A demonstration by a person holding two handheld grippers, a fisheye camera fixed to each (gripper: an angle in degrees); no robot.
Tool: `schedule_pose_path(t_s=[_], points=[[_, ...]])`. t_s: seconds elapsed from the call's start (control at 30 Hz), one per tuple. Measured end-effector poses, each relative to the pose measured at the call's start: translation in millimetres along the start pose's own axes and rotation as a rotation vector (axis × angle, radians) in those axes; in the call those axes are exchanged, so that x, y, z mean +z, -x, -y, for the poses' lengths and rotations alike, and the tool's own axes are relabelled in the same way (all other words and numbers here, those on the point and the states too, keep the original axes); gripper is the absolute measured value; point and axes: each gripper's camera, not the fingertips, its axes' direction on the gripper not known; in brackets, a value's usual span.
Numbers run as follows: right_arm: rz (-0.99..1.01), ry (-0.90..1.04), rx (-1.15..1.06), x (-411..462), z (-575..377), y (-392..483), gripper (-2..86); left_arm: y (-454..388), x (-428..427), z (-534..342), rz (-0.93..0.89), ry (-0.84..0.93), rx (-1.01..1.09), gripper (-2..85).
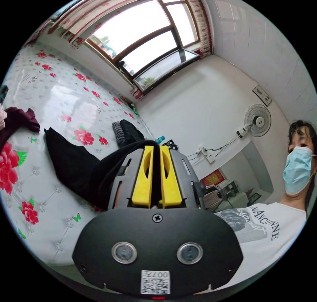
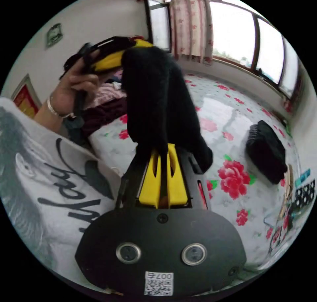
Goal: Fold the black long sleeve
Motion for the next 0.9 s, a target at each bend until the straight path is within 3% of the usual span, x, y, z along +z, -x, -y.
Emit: schedule_pose_path(t_s=[0.17, 0.33, 0.6, 0.9], points=[[0.034, -0.229, 0.177, -75, 10, -59, 6.1, 4, -9, -35, 0.188, 0.036, 0.163, 5.7], [0.011, -0.269, 0.237, -102, 33, -77, 5.7, 11, -2, -102, 0.392, 0.111, 0.290, 8.8], [0.011, -0.253, 0.220, -106, 87, -55, 5.5, -11, 70, -165, 0.499, 0.116, 0.572, 11.9], [-0.010, -0.240, 0.330, -113, 106, -59, 5.5, 39, 45, -196, 0.496, 0.135, 0.527, 14.1]])
